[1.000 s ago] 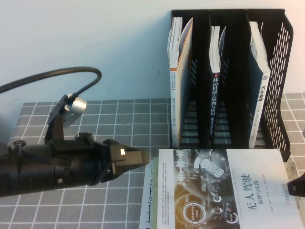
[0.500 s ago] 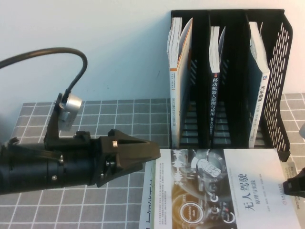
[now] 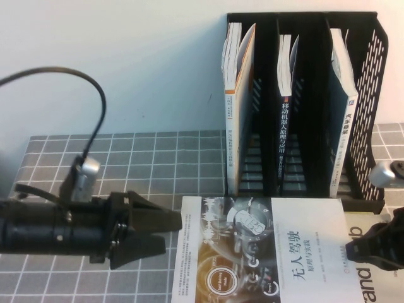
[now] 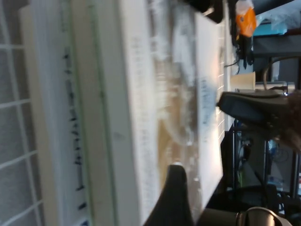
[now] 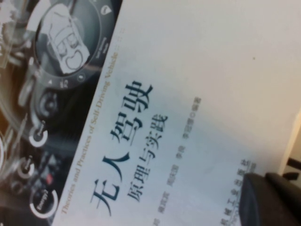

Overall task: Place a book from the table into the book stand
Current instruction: Push book with right arm

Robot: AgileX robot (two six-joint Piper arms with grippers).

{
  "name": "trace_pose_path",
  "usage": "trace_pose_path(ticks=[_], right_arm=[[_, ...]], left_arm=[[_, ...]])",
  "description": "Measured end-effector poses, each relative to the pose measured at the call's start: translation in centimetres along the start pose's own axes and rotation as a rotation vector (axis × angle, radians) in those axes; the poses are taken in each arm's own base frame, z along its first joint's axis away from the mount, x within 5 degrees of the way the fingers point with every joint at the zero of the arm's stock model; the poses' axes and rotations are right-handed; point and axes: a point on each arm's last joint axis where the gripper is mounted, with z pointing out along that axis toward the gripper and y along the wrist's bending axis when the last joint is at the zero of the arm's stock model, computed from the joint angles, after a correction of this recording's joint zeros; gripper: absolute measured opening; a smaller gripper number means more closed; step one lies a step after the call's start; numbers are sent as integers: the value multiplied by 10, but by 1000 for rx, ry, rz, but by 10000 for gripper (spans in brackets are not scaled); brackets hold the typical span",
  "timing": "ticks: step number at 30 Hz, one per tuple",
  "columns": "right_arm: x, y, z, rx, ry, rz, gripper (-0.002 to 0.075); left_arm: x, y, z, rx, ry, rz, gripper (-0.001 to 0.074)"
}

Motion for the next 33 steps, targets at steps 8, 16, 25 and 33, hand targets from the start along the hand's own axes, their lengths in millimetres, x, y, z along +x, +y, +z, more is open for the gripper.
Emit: trace_pose_path(ticks=[8, 16, 25, 33], right_arm=[[-1, 1, 1, -12, -4, 0, -3], [-1, 1, 2, -17, -7, 5, -3], [0, 4, 2, -45, 0, 13, -3], [-2, 8, 2, -77, -16, 13, -3]], left_arm=[[-8, 49, 23, -7, 68, -77, 563], [-12, 78, 38, 14, 59, -158, 563], [-10, 74, 47, 31, 60, -162, 563], [-9, 72, 50, 38, 64, -160, 563]])
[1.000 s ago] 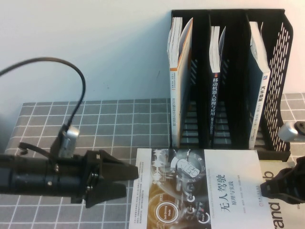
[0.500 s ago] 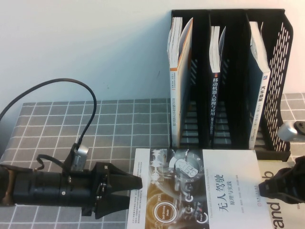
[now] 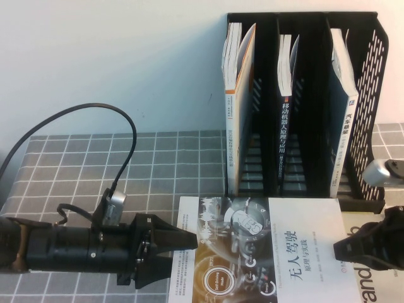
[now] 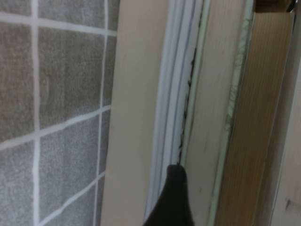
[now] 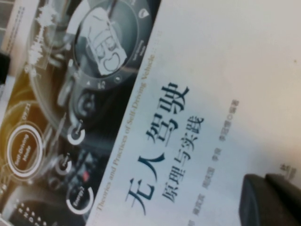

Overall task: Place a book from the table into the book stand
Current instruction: Push book with right arm, then pick up the book with your left arm

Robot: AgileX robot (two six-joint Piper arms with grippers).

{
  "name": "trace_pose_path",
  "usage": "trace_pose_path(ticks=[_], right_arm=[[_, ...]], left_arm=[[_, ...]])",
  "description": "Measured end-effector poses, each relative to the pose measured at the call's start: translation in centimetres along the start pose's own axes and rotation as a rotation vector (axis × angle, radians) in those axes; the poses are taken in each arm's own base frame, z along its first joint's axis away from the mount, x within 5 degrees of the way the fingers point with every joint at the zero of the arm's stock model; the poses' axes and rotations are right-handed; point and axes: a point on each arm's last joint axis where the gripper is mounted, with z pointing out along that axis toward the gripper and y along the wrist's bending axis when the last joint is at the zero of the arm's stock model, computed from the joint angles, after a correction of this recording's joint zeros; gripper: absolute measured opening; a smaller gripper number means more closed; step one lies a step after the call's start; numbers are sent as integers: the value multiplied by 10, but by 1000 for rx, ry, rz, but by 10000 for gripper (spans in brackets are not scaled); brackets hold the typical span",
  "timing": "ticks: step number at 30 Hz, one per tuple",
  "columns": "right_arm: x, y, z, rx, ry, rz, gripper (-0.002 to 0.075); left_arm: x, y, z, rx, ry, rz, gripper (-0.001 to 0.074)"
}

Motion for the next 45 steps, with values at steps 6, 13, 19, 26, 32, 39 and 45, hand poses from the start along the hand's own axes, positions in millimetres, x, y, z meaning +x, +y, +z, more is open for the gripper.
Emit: trace_pose_path(ticks=[6, 13, 19, 26, 32, 39, 45], right_arm=[[-1, -4, -1, 37, -16, -18, -3], [-3, -19, -15, 111, -36, 10, -3], [6, -21, -4, 73, 92, 16, -3], [6, -6, 8, 36, 80, -5, -3], [6, 0, 12, 26, 72, -26, -3], [5, 0, 12, 29, 68, -28, -3], [5, 0, 12, 32, 63, -35, -3]], left_arm=[[0, 0, 0, 2, -3, -1, 563], [0, 0, 0, 2, -4, -12, 562], [0, -3, -1, 4, -6, -4, 563], [0, -11, -4, 13, -17, 16, 563], [1, -12, -4, 14, -18, 19, 555], [0, -9, -11, -5, -14, 26, 442], [-2, -6, -15, -13, -21, 23, 324]])
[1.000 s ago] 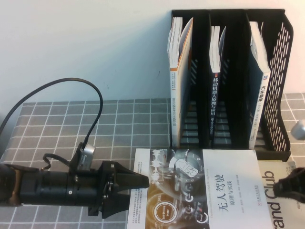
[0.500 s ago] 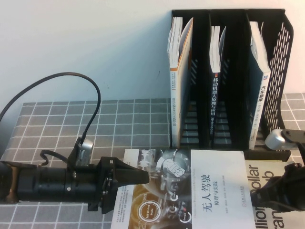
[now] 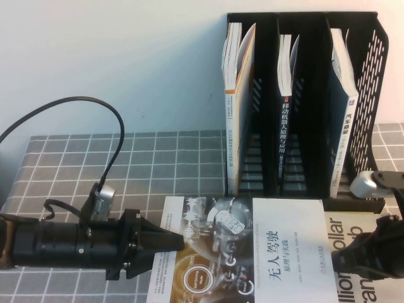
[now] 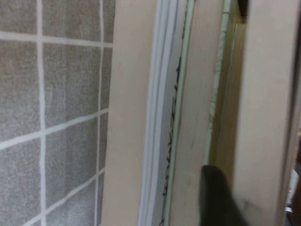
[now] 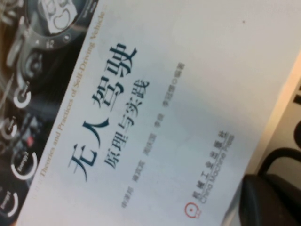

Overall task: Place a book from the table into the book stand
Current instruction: Pick up the book with your left arm

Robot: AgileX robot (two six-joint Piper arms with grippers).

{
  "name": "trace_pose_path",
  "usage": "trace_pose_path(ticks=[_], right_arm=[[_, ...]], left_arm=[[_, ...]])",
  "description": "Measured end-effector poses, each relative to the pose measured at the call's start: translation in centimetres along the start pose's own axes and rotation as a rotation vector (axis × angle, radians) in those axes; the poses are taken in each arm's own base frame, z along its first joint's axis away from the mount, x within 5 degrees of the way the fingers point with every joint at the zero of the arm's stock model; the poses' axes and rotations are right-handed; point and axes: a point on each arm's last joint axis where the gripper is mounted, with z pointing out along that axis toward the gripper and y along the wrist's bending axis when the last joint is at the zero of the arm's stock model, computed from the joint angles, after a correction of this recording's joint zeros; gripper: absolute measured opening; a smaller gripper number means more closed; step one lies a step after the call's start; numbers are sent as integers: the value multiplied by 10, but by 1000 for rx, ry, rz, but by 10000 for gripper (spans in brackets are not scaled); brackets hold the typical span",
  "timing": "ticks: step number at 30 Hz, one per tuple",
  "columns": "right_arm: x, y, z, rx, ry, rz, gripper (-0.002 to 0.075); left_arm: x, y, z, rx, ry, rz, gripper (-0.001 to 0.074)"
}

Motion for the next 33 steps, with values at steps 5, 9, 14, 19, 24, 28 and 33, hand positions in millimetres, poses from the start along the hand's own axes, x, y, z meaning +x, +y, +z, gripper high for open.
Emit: trace_pose_path(ticks=[5, 9, 14, 19, 24, 28, 33], right_arm=[[0, 0, 0, 1, -2, -17, -3], [0, 0, 0, 2, -1, -38, -3], [1, 4, -12, -7, -20, -80, -3], [1, 14, -58, 22, -179, -142, -3], [8, 21, -108, 92, -359, -196, -3], [15, 27, -134, 131, -469, -219, -3], [19, 31, -144, 146, -509, -239, -3]], left_arm=[[0, 1, -1, -5, -1, 1, 121], [1, -9, -5, 1, -9, 33, 102], [7, -37, -17, 4, -41, 95, 102], [16, -81, -36, 6, -78, 137, 102], [25, -136, -60, -21, -111, 276, 102], [28, -187, -83, -85, -165, 416, 102], [22, -235, -106, -164, -259, 494, 102]])
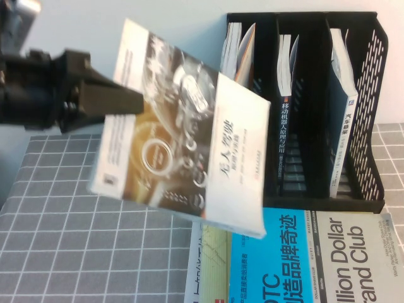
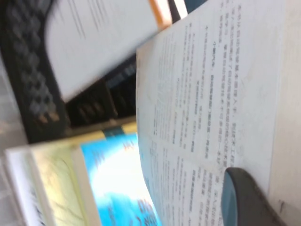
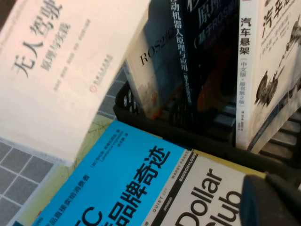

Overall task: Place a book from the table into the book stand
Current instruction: Pick up the book with your left arm, then place the book on the book shelf

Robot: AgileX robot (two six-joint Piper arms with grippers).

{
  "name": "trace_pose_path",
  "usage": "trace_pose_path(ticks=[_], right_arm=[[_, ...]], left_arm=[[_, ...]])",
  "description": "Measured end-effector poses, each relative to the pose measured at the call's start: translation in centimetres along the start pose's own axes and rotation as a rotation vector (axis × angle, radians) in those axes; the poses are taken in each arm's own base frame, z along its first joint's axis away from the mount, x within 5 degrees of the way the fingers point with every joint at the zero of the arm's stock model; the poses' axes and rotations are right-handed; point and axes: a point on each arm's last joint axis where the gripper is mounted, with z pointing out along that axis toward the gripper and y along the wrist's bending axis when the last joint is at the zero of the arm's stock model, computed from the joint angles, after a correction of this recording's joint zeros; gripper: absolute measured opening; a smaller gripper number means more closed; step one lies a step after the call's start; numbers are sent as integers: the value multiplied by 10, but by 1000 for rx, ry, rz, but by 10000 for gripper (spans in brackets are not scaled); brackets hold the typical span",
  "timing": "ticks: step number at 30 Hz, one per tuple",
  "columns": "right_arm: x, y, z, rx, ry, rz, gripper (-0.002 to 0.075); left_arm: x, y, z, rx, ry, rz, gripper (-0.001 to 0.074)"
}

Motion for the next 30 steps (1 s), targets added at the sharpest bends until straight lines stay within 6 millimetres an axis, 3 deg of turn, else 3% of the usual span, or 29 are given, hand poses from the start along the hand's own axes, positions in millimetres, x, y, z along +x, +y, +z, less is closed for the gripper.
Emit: trace_pose_path(ticks=[7, 15, 24, 30], right_arm=[[0, 1, -1, -2, 2, -3, -3], [1, 1, -1, -4, 6, -3, -3], [1, 1, -1, -10, 13, -3, -3], [3, 2, -1, -22, 28, -3, -3]], left_arm=[[-33, -21, -11, -26, -44, 51, 102], [-54, -44, -20, -4, -121, 80, 102], [-56, -72, 1, 60, -157, 136, 102], [-57, -64, 25, 56, -97, 112, 102]])
